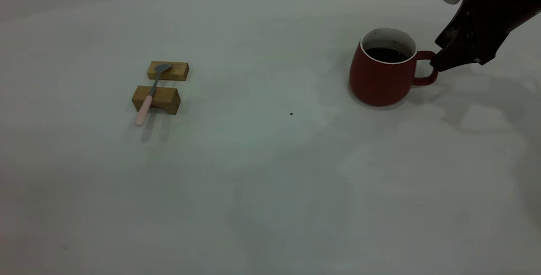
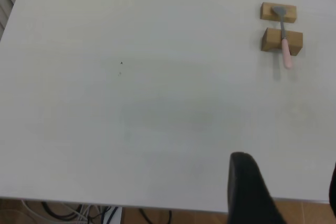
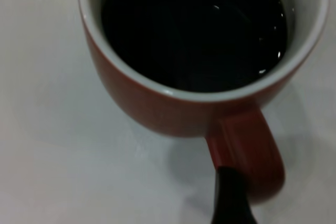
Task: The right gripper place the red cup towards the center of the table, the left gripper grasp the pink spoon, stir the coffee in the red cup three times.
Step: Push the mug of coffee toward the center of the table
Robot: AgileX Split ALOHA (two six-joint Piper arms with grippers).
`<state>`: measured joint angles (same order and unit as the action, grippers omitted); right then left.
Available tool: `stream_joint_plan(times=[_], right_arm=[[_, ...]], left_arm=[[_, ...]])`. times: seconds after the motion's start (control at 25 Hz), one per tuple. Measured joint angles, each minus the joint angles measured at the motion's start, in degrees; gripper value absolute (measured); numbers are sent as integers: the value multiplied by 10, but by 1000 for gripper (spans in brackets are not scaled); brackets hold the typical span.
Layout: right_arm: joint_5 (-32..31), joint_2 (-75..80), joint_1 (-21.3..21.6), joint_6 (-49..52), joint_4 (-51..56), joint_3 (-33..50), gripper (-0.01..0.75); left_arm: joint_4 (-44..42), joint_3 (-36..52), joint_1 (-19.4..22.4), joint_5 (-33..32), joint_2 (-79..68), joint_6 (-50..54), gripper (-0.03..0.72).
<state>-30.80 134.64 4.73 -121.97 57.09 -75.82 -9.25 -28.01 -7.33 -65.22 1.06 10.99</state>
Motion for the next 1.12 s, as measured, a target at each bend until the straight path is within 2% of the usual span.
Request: stream_joint_plan(times=[0.32, 0.88, 1.12], right_arm=[[12, 25, -57, -1, 3, -26, 514], [29, 56, -191, -1, 66, -76, 514], [45, 56, -221, -1, 100, -76, 514]], left_arm=[[0, 0, 0, 0, 0, 0, 445], [0, 0, 0, 0, 0, 0, 445], [0, 0, 0, 0, 0, 0, 445]])
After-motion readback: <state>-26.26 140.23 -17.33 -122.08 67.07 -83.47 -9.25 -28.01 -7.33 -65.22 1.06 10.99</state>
